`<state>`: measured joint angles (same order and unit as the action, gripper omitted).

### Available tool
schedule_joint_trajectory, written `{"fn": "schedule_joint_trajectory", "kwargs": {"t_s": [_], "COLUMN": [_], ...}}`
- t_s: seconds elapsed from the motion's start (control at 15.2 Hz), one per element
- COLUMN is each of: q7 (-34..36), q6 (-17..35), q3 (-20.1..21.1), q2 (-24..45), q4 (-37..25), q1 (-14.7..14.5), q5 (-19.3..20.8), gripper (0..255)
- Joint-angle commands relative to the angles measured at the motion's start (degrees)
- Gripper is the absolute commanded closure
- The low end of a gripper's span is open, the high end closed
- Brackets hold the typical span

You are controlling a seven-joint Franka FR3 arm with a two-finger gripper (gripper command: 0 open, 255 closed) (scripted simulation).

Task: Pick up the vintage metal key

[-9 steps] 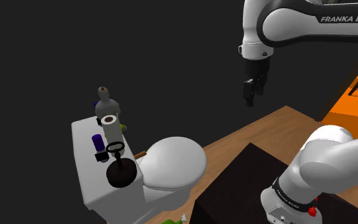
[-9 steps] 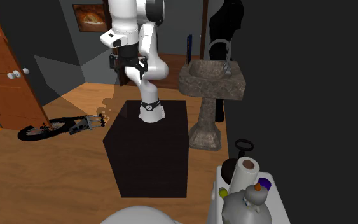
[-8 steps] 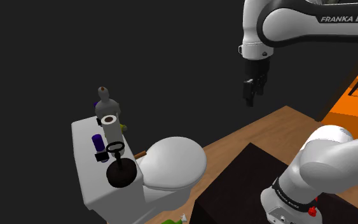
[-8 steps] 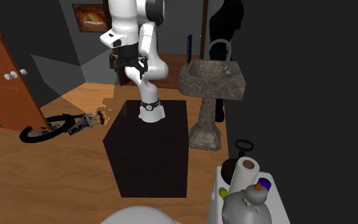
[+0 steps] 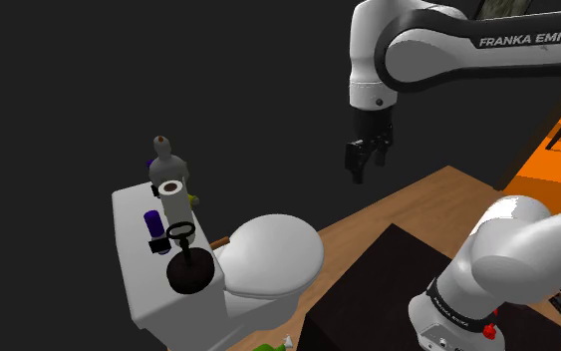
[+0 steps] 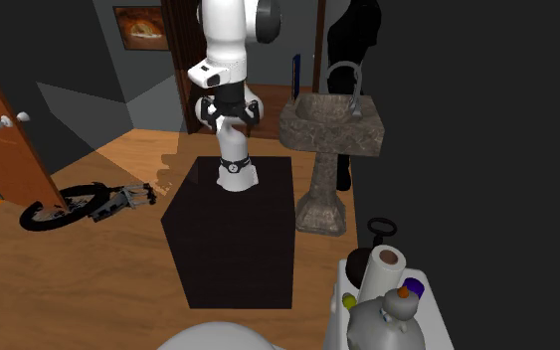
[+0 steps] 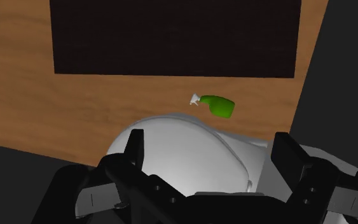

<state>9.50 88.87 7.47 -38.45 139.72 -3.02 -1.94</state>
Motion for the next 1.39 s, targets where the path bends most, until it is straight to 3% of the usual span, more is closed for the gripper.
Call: {"fn": "schedule_joint_trajectory", "kwargs": {"t_s": [0.0,0.4,0.73,1.32], "q7": [3.8,13.5,21.5,37.2], "q6": [2.5,10.0,16.3,25.7], "q3": [2.3,8.3,13.1,20.3], "q2": [1.5,8.7,16.3,32.9], "q4": [0.1,-2.5,-6.6,-18.6], "q1": [-0.7,-1.9,-2.3,-2.5], "q5": [-2.5,-7.6,-9.7,-6.6], "gripper": [0,0,0,0]}}
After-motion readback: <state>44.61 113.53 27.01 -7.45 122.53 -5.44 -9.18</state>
